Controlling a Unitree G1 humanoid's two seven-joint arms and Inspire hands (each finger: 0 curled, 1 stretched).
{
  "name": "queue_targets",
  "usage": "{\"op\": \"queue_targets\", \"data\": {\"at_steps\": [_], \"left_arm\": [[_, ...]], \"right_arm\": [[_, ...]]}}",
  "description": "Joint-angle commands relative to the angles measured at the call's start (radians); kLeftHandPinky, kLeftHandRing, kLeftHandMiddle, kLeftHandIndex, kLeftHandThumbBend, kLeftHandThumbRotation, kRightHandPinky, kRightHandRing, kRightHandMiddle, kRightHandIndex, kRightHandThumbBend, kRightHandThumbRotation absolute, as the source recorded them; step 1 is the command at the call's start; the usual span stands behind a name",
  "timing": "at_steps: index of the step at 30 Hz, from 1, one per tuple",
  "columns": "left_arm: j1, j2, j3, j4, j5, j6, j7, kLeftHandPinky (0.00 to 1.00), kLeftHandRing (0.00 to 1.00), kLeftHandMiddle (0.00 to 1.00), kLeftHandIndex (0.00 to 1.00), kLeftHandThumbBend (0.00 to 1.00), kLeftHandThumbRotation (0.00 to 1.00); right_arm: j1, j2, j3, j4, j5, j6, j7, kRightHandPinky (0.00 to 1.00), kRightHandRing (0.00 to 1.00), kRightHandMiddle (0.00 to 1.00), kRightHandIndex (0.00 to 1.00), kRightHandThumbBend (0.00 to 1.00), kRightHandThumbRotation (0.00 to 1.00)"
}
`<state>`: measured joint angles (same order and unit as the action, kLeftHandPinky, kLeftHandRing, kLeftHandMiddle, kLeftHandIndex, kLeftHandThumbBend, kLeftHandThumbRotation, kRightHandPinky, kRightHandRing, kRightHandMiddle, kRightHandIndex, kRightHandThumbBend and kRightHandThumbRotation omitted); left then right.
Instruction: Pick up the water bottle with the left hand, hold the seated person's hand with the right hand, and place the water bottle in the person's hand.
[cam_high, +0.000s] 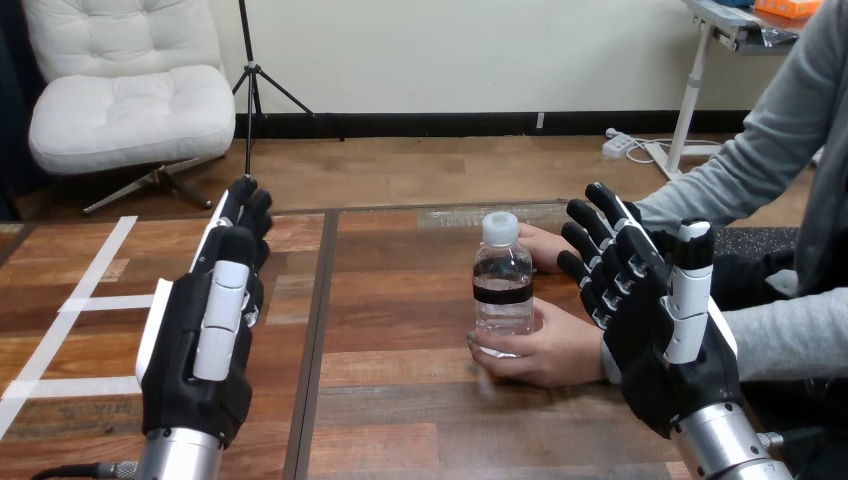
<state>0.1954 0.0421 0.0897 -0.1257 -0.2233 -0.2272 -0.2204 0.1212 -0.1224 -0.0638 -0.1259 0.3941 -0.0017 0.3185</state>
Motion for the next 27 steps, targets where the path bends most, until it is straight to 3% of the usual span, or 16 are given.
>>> {"op": "queue_targets", "data": {"at_steps": [1,27], "left_arm": [[-0.05,0.011,-0.013,-0.049,0.007,-0.001,-0.002,0.99,0.96,0.94,0.94,0.78,0.86],[-0.061,0.011,-0.012,-0.041,0.011,-0.009,-0.003,0.99,0.96,0.95,0.95,0.77,0.87]], "right_arm": [[-0.05,0.001,-0.017,-0.042,0.008,-0.029,0.013,1.0,1.0,0.98,0.99,1.0,1.0],[-0.057,0.001,-0.023,-0.038,-0.001,-0.027,0.021,1.0,1.0,0.98,0.99,1.0,1.0]]}}
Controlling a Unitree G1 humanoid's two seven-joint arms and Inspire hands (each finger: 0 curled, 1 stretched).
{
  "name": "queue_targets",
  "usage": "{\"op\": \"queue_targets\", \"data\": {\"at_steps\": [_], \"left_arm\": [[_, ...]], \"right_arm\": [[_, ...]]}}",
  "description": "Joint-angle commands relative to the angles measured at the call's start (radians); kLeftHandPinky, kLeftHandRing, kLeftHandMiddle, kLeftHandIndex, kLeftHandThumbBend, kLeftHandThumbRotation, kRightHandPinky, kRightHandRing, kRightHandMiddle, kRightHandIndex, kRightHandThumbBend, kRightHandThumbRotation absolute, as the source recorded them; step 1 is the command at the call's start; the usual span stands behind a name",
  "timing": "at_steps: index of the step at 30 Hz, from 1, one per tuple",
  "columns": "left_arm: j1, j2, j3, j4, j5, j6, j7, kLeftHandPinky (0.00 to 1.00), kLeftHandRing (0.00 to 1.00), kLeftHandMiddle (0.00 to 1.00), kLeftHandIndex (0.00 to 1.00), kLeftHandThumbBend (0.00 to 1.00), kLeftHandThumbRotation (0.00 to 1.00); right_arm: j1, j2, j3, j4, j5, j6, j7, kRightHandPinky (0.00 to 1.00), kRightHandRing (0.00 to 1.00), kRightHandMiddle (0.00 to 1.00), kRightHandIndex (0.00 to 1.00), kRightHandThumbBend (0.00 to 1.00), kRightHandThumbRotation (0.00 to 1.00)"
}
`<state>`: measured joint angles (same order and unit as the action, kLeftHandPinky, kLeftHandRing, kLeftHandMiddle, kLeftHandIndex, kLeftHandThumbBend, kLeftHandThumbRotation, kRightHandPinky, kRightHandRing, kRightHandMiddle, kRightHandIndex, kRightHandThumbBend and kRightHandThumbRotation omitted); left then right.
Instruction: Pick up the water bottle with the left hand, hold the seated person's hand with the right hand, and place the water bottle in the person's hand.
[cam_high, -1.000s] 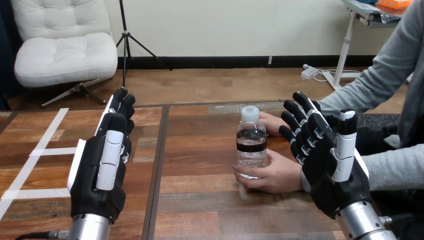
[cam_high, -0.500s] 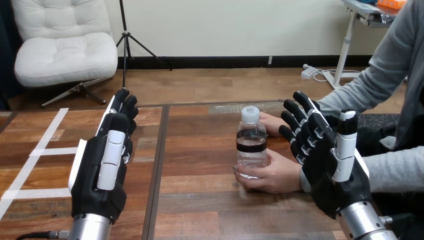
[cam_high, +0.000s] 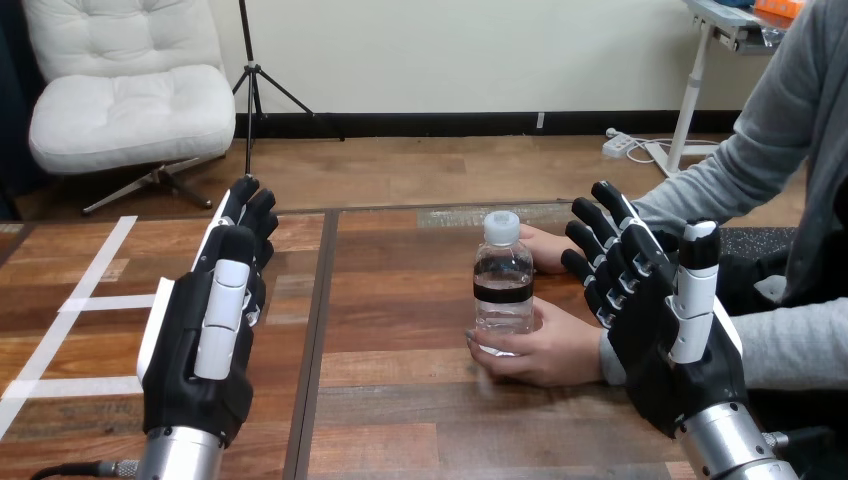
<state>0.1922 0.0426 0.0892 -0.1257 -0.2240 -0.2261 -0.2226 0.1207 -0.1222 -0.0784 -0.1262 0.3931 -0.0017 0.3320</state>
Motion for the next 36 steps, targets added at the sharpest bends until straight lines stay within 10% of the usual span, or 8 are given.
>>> {"op": "queue_targets", "data": {"at_steps": [1,36], "left_arm": [[-0.057,0.011,-0.011,-0.041,0.013,-0.01,0.0,0.99,0.96,0.94,0.95,0.77,0.87],[-0.06,0.007,-0.005,-0.04,-0.005,-0.011,-0.008,0.99,0.96,0.95,0.94,0.78,0.84]], "right_arm": [[-0.057,0.0,-0.009,-0.038,0.0,-0.027,0.008,1.0,1.0,0.98,0.99,1.0,1.0],[-0.053,-0.001,-0.008,-0.04,0.001,-0.021,0.015,1.0,1.0,0.99,1.0,1.0,1.0]]}}
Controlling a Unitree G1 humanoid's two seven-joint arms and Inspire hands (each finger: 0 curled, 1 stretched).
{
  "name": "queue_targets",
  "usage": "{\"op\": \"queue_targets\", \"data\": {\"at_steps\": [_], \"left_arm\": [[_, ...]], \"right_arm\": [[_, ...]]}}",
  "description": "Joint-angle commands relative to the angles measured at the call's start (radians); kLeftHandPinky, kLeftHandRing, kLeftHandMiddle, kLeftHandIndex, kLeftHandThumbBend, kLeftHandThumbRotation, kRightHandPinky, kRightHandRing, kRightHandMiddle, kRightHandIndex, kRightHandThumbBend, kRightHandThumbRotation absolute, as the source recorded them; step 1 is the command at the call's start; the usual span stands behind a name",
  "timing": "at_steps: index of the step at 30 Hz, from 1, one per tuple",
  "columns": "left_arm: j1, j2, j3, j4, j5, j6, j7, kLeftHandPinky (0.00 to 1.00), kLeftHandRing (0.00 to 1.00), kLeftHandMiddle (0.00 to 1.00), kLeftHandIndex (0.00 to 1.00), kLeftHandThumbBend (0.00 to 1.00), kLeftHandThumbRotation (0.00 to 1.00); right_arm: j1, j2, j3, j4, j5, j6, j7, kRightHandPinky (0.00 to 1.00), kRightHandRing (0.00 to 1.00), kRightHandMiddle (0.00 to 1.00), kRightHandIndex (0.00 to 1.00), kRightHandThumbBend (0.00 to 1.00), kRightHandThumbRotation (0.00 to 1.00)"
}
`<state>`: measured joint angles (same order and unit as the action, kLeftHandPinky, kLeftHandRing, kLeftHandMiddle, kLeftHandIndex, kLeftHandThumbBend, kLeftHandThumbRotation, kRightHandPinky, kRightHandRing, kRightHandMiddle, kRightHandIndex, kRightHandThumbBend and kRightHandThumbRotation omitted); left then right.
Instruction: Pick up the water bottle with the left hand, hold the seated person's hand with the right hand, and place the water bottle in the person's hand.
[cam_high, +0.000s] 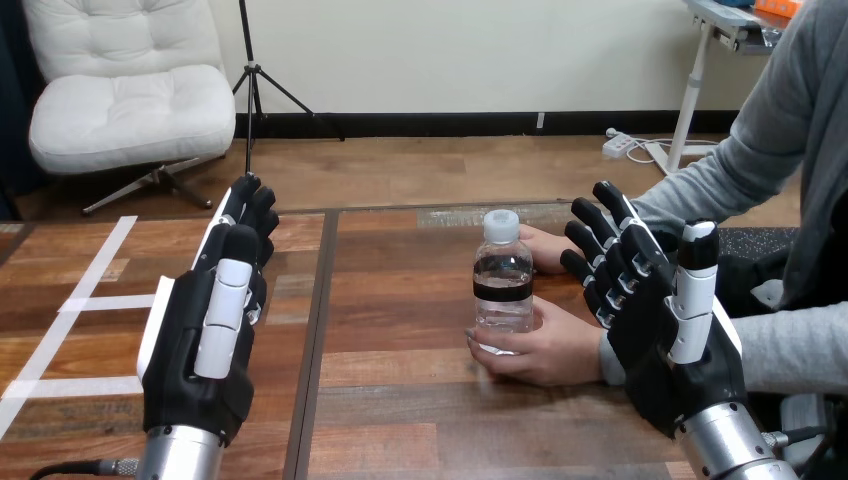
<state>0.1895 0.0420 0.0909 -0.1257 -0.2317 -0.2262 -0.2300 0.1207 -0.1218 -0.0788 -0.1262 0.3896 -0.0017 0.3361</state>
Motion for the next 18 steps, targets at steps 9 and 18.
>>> {"op": "queue_targets", "data": {"at_steps": [9,18], "left_arm": [[-0.056,0.008,-0.007,-0.039,0.011,-0.011,0.004,0.96,0.94,0.94,0.93,0.79,0.84],[-0.056,0.009,-0.008,-0.046,0.011,-0.001,0.007,0.95,0.94,0.93,0.93,0.79,0.84]], "right_arm": [[-0.053,-0.002,-0.008,-0.04,0.007,-0.017,0.01,1.0,1.0,0.99,1.0,1.0,1.0],[-0.053,-0.002,-0.007,-0.045,0.001,-0.015,0.004,1.0,1.0,0.99,1.0,1.0,1.0]]}}
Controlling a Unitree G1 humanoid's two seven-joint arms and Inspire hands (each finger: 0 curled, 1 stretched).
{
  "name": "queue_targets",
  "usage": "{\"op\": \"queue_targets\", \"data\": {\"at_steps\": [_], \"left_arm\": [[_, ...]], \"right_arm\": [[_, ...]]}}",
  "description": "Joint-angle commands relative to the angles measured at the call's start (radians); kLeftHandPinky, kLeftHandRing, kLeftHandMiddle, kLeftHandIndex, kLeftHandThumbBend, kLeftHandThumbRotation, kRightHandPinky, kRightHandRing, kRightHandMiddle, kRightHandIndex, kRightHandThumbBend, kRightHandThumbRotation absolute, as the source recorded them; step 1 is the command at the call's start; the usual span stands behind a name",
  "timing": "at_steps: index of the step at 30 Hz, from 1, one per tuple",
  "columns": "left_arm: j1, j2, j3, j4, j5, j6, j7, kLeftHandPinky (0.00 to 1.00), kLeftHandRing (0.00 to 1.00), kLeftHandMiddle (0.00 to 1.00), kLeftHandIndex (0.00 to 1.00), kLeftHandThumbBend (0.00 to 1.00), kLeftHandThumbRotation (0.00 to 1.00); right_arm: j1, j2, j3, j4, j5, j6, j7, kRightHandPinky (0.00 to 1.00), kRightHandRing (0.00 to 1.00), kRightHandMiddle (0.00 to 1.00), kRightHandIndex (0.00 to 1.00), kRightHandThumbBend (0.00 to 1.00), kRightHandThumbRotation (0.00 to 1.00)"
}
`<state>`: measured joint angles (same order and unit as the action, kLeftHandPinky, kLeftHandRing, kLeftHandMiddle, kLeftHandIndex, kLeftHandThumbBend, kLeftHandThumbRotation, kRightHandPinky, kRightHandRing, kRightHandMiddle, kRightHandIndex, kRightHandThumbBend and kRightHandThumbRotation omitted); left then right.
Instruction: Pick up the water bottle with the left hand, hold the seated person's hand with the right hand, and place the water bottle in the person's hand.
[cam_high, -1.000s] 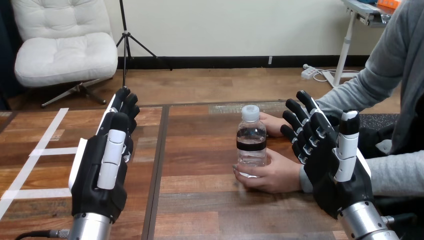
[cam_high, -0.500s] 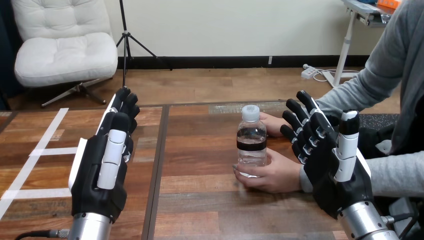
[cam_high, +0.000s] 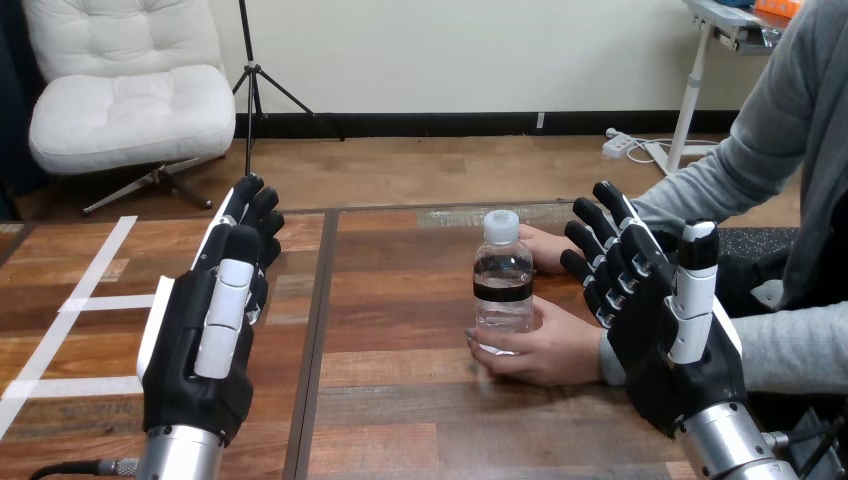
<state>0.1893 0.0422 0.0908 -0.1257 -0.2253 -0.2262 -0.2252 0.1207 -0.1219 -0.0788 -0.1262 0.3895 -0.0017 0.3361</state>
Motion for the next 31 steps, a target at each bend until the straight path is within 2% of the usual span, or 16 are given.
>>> {"op": "queue_targets", "data": {"at_steps": [1,31], "left_arm": [[-0.056,0.008,-0.009,-0.048,0.004,-0.001,0.002,0.95,0.94,0.93,0.93,0.79,0.85],[-0.06,0.005,-0.012,-0.048,-0.011,0.008,-0.002,0.95,0.94,0.94,0.93,0.79,0.83]], "right_arm": [[-0.053,-0.003,-0.007,-0.044,0.002,-0.015,0.005,1.0,1.0,0.99,1.0,1.0,1.0],[-0.056,-0.001,-0.011,-0.057,0.004,0.0,-0.006,1.0,1.0,0.98,1.0,1.0,1.0]]}}
